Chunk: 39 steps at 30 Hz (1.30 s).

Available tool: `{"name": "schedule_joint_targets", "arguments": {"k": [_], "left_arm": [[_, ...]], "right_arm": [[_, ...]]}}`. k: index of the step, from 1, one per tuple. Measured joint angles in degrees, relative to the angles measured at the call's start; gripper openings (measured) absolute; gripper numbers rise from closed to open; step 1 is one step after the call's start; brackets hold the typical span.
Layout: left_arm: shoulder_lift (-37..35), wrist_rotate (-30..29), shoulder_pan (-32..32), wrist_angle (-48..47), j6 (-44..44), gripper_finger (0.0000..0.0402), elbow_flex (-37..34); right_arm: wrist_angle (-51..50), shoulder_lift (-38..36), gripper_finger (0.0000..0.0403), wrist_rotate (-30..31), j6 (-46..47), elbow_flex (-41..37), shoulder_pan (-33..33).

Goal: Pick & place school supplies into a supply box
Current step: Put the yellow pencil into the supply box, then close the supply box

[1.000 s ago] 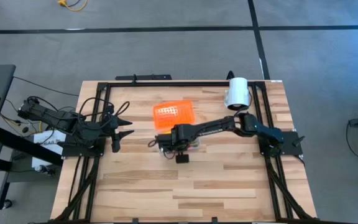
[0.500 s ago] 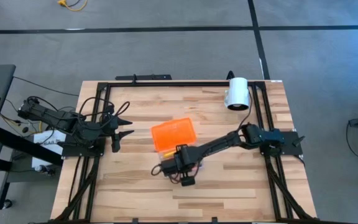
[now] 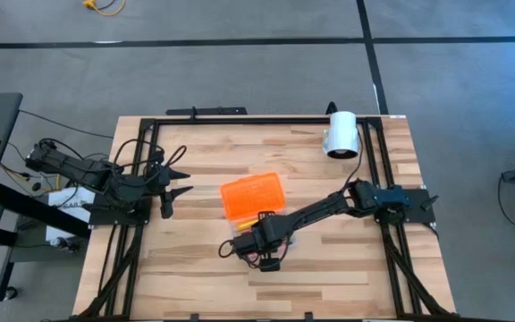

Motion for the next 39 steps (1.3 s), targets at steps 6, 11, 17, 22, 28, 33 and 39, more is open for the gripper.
{"name": "schedule_joint_targets", "arguments": {"k": [6,11,17,22,28,33,39], "left_arm": [[0.0,0.0,0.0,0.0,-0.3,0.0153,0.0],[0.0,0.1,0.0,0.0,-0.7,0.0153,0.0],[0.0,0.5,0.0,0.0,-0.7,0.0153,0.0],[0.0,0.5,0.0,0.0,-0.7,0.0153,0.0],[0.0,0.5,0.0,0.0,-0.6,0.0153,0.0],[0.0,0.5,0.0,0.0,-0.3,0.0153,0.0],[0.0,0.2,0.0,0.0,1.4,0.0153,0.0]], "right_arm": [[0.0,0.1,0.0074,0.0,0.9,0.0,-0.3],[0.0,-0.1,0.0115,0.1,1.8,0.0,-0.2],[-1.2,-1.1,0.0139,2.3,2.5,0.7,0.1],[-2.2,-1.2,0.0143,3.5,2.6,3.2,0.1],[-3.6,-1.2,0.0133,5.4,6.9,6.2,0.1],[-3.9,-1.2,0.0128,6.7,14.4,7.4,0.1],[-4.7,-1.2,0.0128,9.5,28.1,7.4,1.4]]}}
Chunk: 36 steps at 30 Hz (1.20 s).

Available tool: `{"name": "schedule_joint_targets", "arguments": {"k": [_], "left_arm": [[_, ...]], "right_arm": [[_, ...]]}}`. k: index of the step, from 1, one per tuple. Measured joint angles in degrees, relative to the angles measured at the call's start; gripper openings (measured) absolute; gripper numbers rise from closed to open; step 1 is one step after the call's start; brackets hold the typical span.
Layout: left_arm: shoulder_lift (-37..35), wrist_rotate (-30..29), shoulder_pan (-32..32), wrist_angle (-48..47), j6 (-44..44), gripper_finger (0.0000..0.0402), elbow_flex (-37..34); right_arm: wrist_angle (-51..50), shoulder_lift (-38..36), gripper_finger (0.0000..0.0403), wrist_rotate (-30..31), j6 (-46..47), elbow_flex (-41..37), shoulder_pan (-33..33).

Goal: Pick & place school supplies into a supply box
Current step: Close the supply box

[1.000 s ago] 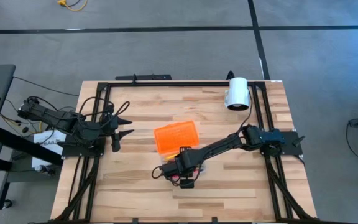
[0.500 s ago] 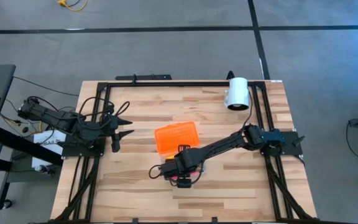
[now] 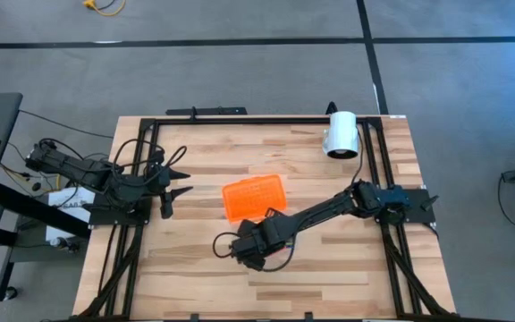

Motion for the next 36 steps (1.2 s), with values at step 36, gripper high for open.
{"name": "schedule_joint_targets", "arguments": {"k": [36], "left_arm": [[33.2,32.1,19.6,26.9,27.7,0.0153,0.0]], "right_arm": [[-11.7,-3.0,0.0121,4.2,65.8,0.0,14.5]]}}
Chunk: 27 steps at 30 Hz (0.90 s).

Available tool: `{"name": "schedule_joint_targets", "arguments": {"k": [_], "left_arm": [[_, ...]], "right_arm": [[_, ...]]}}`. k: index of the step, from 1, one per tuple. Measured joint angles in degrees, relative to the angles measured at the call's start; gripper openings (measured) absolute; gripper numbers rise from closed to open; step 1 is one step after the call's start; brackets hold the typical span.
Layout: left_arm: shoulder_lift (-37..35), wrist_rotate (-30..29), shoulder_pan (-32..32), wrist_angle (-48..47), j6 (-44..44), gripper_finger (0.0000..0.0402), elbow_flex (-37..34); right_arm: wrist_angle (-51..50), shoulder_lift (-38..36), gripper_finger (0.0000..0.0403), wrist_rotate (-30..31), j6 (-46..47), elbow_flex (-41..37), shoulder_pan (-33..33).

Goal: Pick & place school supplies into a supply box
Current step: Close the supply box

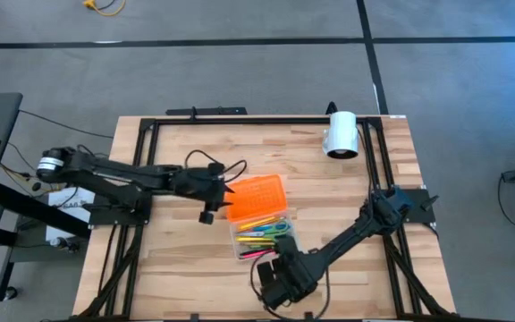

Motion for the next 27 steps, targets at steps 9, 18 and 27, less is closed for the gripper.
{"name": "schedule_joint_targets", "arguments": {"k": [9,18,27], "left_arm": [[8.5,1.5,12.9,3.2,-2.2,0.0153,0.7],[17.4,7.3,19.7,2.6,-3.5,0.0153,0.7],[21.3,10.4,19.7,4.0,-4.6,0.0153,0.7]], "right_arm": [[5.9,0.4,0.012,1.6,4.4,-1.0,3.7],[16.6,0.8,0.012,1.7,1.6,-7.5,4.0],[19.3,0.5,0.012,1.6,1.0,-9.9,4.4]]}}
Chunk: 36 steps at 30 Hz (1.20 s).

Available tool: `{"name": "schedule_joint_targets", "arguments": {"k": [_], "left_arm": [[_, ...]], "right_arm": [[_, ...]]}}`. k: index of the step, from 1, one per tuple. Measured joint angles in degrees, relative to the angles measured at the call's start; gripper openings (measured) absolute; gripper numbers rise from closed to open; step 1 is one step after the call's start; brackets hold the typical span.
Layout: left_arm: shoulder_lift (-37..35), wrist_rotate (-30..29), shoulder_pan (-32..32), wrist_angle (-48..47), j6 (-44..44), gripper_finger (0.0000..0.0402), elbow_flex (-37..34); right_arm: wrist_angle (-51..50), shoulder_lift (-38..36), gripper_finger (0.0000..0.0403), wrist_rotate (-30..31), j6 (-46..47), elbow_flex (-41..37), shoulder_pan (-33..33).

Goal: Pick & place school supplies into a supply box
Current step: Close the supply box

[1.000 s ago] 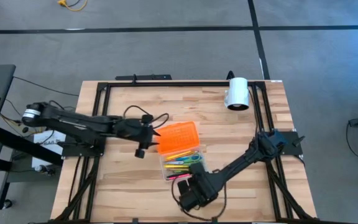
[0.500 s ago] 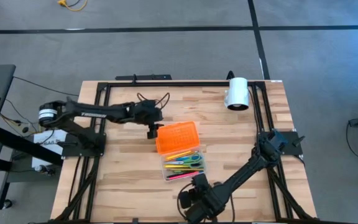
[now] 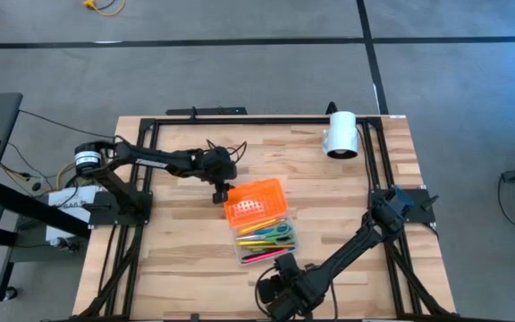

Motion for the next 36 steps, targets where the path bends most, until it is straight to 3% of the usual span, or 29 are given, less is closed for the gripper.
{"name": "schedule_joint_targets", "arguments": {"k": [14,21,28,36], "left_arm": [[-0.3,-2.0,0.1,0.9,-0.4,0.0153,0.0],[-0.3,-2.1,1.4,-0.4,0.0,0.0153,0.0],[-0.4,-1.2,2.0,-4.2,1.1,0.0153,0.0],[-0.4,2.7,2.0,-8.2,2.0,0.0153,0.0]], "right_arm": [[1.1,0.0,0.012,-0.1,-1.8,-5.9,-1.4],[4.8,0.0,0.012,-0.2,-7.4,-9.2,-3.4],[4.5,0.0,0.012,-0.2,-13.0,-9.4,-5.2],[-1.4,0.0,0.012,0.1,-13.0,-9.4,-5.8]]}}
